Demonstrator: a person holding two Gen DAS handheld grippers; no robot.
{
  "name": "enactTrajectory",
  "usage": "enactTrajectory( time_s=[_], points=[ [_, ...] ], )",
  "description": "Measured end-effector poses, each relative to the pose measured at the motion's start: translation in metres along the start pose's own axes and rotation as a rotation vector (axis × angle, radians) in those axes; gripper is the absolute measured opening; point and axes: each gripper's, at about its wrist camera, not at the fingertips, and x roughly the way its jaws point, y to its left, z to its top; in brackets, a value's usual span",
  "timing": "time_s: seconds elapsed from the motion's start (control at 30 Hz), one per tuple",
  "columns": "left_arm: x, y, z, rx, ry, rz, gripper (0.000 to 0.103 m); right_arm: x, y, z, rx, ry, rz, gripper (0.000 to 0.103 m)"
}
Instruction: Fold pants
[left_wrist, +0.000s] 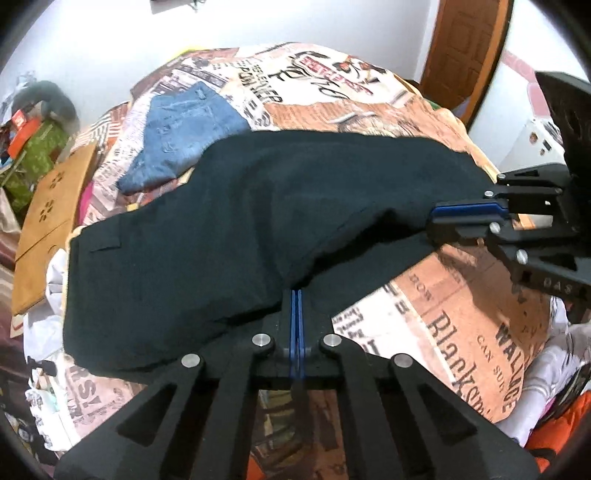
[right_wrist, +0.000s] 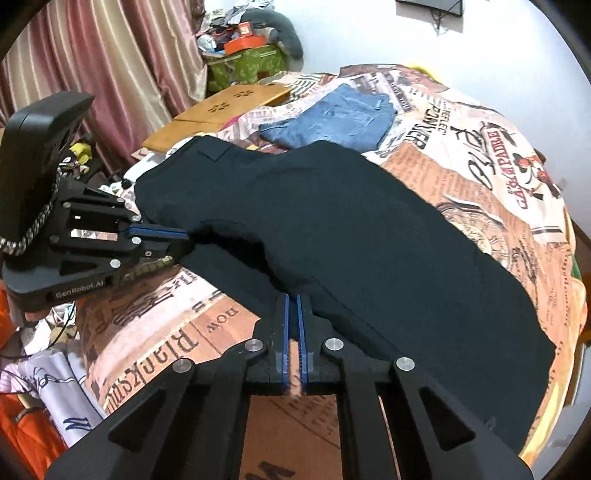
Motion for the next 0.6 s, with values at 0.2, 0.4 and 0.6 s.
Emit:
enactTrajectory(
  time_s=[0.2, 0.4, 0.6],
  points=[
    [-0.006, 0.009, 0.012, -0.04, -0.021, -0.012, 0.045, 0.004, 0.005, 0.008, -0.033, -0.018, -0.014, 0.042],
    [0.023, -0.001, 0.018, 0.012, 0.022, 0.008, 0.054, 0.031, 0.011, 0.015, -0.052, 0.005, -0.022, 0.042],
    [0.034, 0.001, 0.026, 0.008, 0.007, 0.038, 0.037, 0.039, 0.005, 0.025, -0.031, 0.001, 0.012, 0.017]
  ],
)
